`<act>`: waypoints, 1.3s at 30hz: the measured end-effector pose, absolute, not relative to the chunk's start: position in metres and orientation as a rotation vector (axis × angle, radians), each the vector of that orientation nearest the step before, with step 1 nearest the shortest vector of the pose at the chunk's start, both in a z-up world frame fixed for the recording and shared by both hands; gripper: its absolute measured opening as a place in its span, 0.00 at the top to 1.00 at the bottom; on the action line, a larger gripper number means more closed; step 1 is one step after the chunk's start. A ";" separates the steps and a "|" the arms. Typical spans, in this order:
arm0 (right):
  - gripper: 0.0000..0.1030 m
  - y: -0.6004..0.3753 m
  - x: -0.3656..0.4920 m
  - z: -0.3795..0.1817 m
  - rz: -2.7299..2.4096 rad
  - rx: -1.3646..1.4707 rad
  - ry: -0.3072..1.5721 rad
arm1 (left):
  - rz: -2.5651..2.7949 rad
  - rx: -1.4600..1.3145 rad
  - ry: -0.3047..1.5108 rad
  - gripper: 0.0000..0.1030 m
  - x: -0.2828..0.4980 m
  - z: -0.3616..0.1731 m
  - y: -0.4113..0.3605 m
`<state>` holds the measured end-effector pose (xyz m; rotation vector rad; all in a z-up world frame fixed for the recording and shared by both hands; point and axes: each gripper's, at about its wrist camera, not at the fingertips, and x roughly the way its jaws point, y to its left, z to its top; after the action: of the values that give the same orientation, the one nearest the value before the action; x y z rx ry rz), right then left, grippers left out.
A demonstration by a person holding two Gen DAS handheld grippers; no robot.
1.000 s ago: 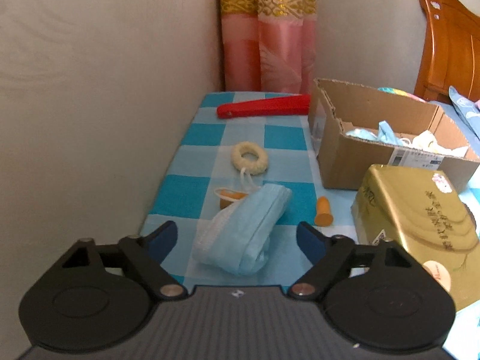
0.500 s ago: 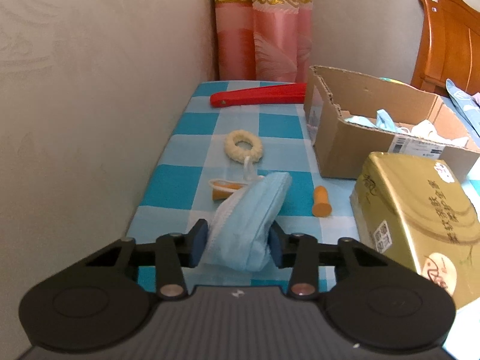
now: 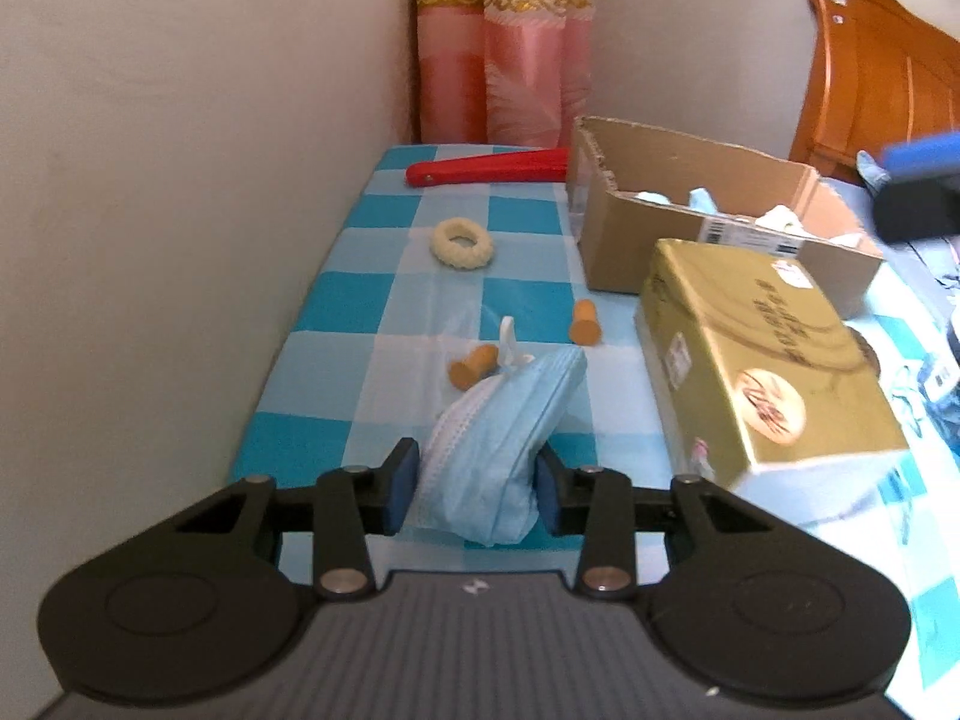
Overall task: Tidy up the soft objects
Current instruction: 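Grasp the cream fuzzy scrunchie with the right tool while the left tool holds the mask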
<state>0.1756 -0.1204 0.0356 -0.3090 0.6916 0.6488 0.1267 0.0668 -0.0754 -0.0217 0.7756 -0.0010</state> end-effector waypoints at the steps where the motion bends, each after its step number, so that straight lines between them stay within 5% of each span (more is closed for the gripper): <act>1: 0.00 -0.114 0.177 0.036 0.661 -0.315 0.691 | -0.004 -0.016 0.773 0.62 0.123 -0.075 0.067; 8: 0.03 -0.067 0.198 0.033 0.732 -0.339 0.719 | -0.018 -0.017 0.776 0.62 0.110 -0.075 0.071; 16: 0.21 -0.023 0.212 0.016 0.773 -0.412 0.749 | -0.012 -0.029 0.771 0.62 0.094 -0.073 0.082; 22: 0.22 0.014 0.244 0.014 0.776 -0.460 0.773 | -0.019 -0.036 0.768 0.62 0.091 -0.073 0.083; 39: 0.38 0.067 0.351 -0.050 0.577 -0.373 1.086 | -0.018 -0.030 0.767 0.62 0.092 -0.071 0.083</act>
<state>0.3514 0.0667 -0.0501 -0.3729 1.0858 0.5768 0.0919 0.0831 -0.0712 -0.0299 0.7671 -0.0181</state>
